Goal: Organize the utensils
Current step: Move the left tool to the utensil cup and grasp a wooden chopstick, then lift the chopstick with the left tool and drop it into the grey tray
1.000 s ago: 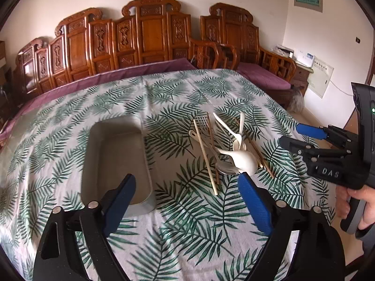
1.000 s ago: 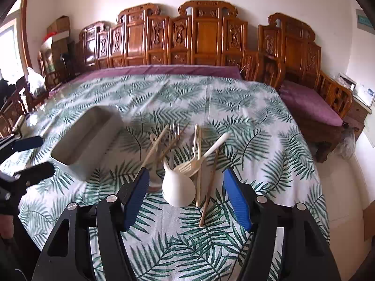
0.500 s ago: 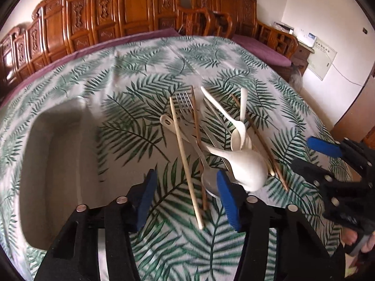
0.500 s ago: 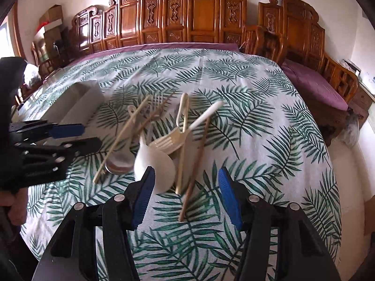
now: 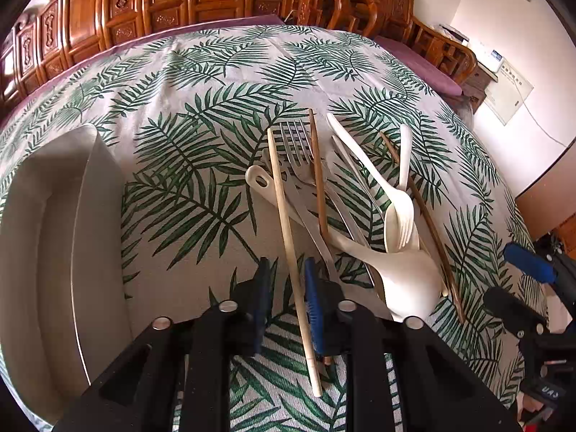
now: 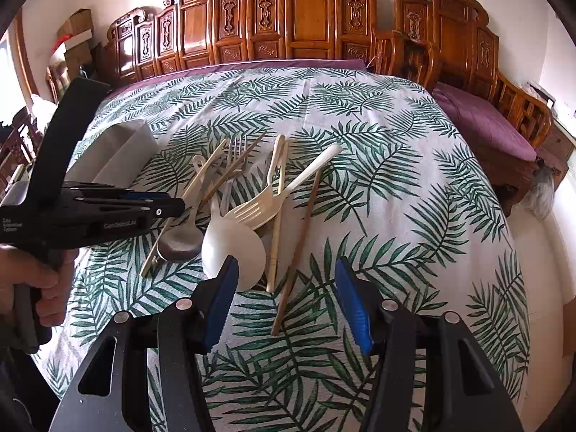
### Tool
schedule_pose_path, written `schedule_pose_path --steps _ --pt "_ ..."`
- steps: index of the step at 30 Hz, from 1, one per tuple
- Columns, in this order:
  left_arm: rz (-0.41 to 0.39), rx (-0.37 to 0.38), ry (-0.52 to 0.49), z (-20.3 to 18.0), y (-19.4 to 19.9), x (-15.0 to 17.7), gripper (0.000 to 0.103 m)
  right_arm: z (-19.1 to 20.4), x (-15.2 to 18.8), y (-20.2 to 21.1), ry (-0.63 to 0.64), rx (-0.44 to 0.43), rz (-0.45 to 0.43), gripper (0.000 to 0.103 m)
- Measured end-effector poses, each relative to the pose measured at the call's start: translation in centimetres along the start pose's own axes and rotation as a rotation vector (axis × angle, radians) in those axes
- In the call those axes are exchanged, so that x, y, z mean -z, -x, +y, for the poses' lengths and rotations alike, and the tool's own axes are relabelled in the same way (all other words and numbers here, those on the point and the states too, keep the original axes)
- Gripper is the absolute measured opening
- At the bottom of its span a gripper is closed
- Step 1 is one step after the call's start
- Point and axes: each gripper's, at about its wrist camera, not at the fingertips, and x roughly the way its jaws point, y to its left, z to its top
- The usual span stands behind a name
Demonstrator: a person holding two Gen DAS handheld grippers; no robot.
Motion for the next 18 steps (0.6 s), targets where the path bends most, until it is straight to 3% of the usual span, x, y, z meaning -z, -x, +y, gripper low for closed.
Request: schedule_pose_path --steps 6,7,14,18 --pt "0.027 0.013 0.0 0.3 -0.9 -0.7 0.01 0.2 -0.6 0.6 -0.027 -0.018 -0.008 0.058" --pt "0.032 0.018 0.004 0.4 -0.9 -0.7 0.005 0.3 -0.8 0.7 -0.031 -0.022 -0.008 0.058" --pt "0.042 0.07 0.04 1.8 -0.1 0.0 0.004 0.8 -3.5 -0.3 -0.009 -0.005 0.022 0.057" --pt "0.022 0.083 0.033 2.1 1.6 0.1 0.004 1.3 -5.7 -1.7 0.011 -0.01 0.044 0.044"
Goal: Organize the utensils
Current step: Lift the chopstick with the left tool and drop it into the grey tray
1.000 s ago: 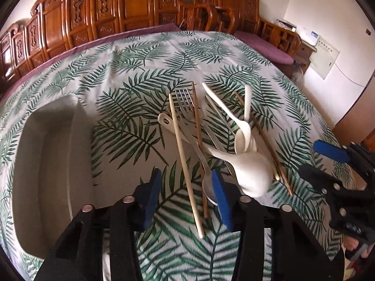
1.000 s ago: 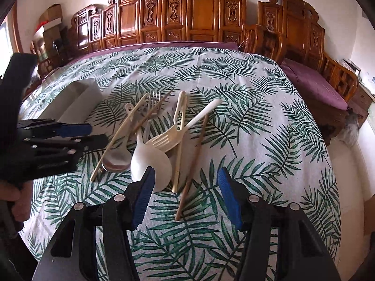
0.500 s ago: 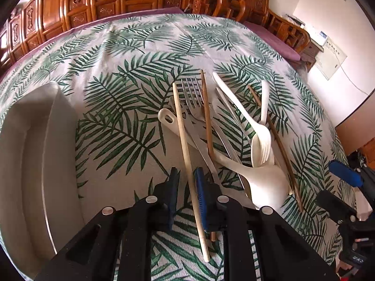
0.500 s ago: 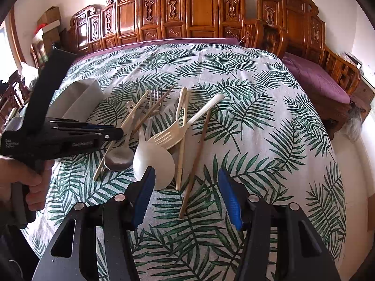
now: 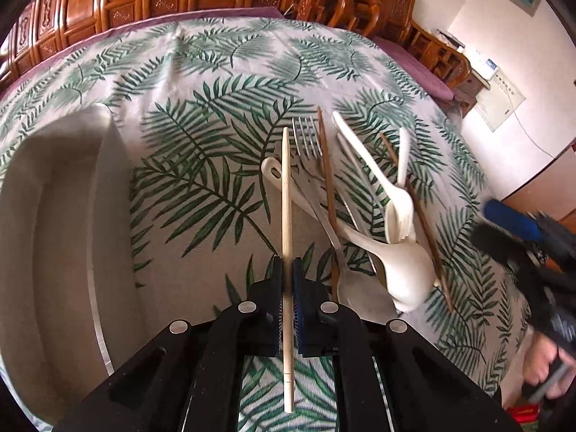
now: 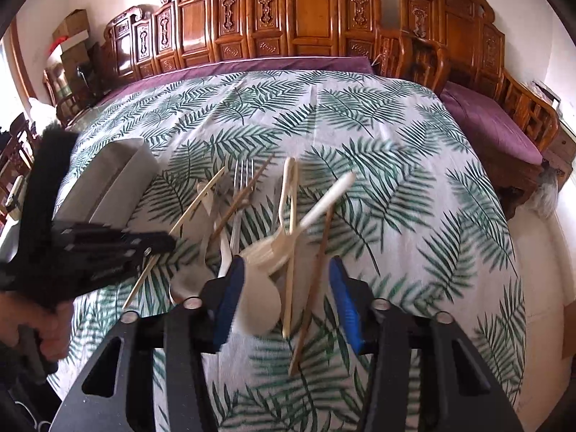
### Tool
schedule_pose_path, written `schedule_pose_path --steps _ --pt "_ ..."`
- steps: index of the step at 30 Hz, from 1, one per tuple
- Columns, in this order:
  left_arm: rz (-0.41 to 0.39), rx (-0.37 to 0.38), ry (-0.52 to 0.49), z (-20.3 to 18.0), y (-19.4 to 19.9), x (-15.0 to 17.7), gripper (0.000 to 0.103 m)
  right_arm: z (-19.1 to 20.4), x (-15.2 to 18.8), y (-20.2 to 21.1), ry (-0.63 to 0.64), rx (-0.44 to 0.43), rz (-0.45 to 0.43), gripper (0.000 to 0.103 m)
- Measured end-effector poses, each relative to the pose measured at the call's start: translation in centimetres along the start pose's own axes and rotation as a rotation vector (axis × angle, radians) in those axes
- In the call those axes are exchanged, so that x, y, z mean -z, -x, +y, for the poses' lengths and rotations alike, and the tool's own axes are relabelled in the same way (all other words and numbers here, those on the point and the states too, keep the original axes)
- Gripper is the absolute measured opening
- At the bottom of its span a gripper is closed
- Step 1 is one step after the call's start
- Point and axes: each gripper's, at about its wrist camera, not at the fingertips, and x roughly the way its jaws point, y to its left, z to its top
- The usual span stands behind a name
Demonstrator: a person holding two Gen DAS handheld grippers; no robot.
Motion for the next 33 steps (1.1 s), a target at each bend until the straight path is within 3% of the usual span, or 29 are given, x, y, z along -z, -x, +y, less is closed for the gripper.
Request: schedule_pose_path --steps 11,24,27,33 --pt "-0.079 0.006 -0.045 0.4 5.1 -0.8 0.004 0.8 -2.6 -5.8 0.056 0.006 0.126 0.021" --pt "-0.154 0.015 -0.048 1.3 9.0 -0.9 0.004 0.8 -3.3 -9.2 0.075 0.04 0.232 0.012" --pt "-0.159 0.015 -0.039 1.9 9.4 -0.9 0.004 1.0 -3.4 -9.3 0.084 0.05 0.236 0.007" --pt "-0.175 0.002 -0.025 3.0 10.4 -0.6 0.004 1.0 -3.7 -7.7 0.072 0.035 0.203 0.006"
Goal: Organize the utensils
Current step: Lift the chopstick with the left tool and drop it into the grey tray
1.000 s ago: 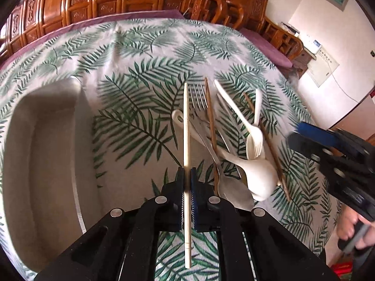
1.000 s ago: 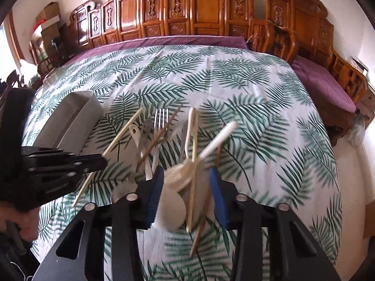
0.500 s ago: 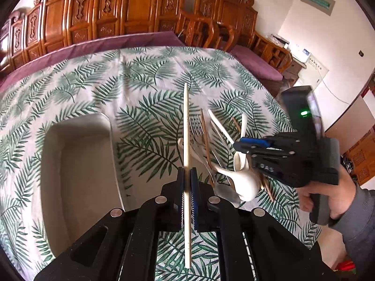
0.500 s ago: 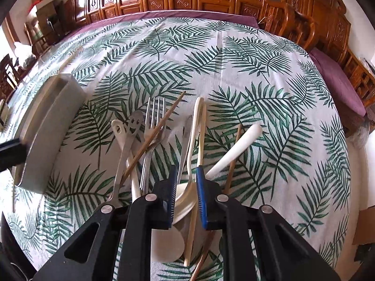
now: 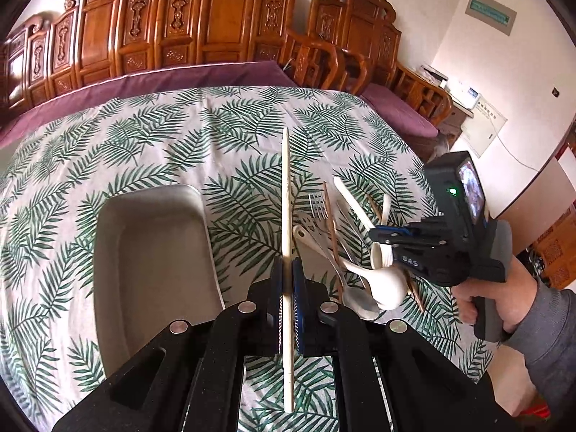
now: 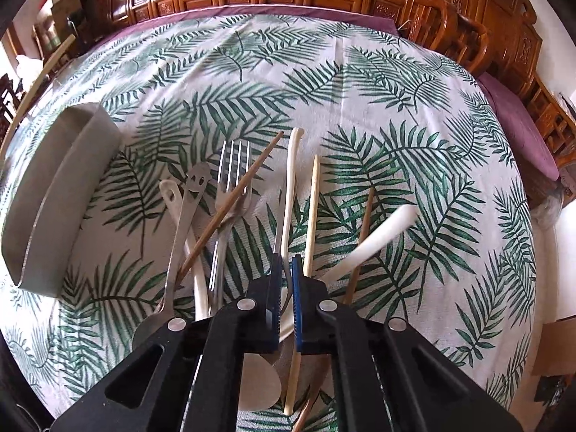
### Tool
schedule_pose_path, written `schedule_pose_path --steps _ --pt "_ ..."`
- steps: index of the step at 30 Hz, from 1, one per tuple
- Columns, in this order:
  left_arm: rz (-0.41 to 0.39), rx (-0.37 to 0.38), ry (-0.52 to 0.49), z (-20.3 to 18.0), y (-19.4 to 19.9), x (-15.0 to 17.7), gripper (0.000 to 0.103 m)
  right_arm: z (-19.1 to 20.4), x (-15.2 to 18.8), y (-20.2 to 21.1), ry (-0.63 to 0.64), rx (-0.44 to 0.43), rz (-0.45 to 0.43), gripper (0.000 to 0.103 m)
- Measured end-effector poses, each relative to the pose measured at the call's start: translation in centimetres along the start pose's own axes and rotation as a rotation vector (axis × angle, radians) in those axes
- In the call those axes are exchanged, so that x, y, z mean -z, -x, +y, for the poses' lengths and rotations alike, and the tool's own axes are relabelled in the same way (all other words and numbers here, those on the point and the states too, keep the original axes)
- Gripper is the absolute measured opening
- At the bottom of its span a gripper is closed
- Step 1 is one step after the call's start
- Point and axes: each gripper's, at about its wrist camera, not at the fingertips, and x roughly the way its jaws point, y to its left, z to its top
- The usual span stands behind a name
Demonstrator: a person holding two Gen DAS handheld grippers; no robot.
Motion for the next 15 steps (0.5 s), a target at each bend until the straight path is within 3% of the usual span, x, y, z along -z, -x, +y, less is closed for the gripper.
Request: schedule_pose_path --steps 15 --pt "-0.042 -0.065 0.071 5.0 2.3 -0.7 0.004 2.1 -0.8 6.6 -0.002 -0.022 -0.131 0.006"
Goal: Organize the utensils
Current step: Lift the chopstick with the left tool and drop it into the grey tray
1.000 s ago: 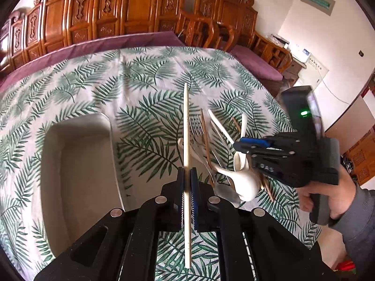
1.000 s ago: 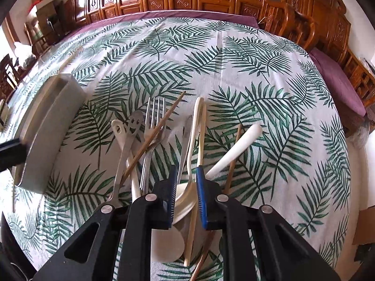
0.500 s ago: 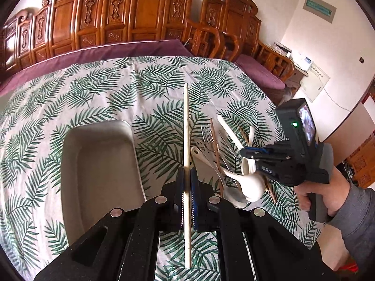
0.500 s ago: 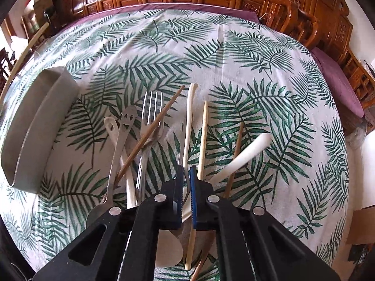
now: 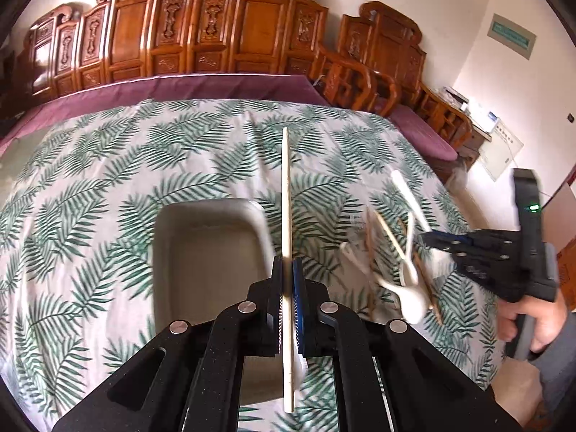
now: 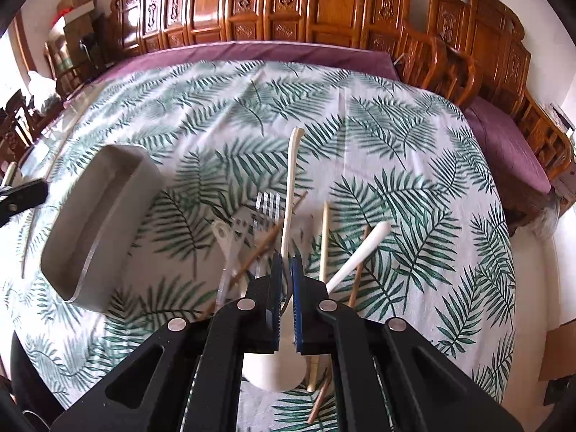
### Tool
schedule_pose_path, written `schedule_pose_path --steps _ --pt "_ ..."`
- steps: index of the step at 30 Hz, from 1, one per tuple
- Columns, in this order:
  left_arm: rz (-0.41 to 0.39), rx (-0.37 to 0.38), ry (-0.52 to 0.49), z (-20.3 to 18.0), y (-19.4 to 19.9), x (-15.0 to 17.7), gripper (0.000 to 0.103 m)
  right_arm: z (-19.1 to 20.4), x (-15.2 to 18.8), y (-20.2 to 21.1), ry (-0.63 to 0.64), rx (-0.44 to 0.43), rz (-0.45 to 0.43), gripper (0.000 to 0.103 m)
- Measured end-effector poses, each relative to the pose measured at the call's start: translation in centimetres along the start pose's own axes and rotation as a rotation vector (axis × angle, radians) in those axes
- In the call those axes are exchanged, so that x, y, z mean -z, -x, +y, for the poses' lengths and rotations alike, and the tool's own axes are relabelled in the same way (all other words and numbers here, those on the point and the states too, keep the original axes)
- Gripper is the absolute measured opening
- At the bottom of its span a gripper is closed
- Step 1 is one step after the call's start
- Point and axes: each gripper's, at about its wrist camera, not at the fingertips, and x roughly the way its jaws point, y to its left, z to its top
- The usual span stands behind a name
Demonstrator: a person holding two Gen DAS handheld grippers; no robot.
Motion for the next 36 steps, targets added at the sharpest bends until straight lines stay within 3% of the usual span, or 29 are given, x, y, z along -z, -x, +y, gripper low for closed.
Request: schedule_pose_path --steps 13,25,36 --pt "0.072 -0.073 0.047 4.3 -3.0 2.0 0.004 6.2 -0.1 1.9 0.044 -0.113 -0.039 0.006" --pt "0.094 -0.091 0.059 5.1 -4.7 2.3 0.005 10.6 -0.3 2.1 0.079 -0.171 -0.042 0.006" --pt "0.054 -0.108 0.055 6.0 -1.5 2.4 0.007 14.3 -0.7 0.6 0.109 -0.202 -0.024 0.006"
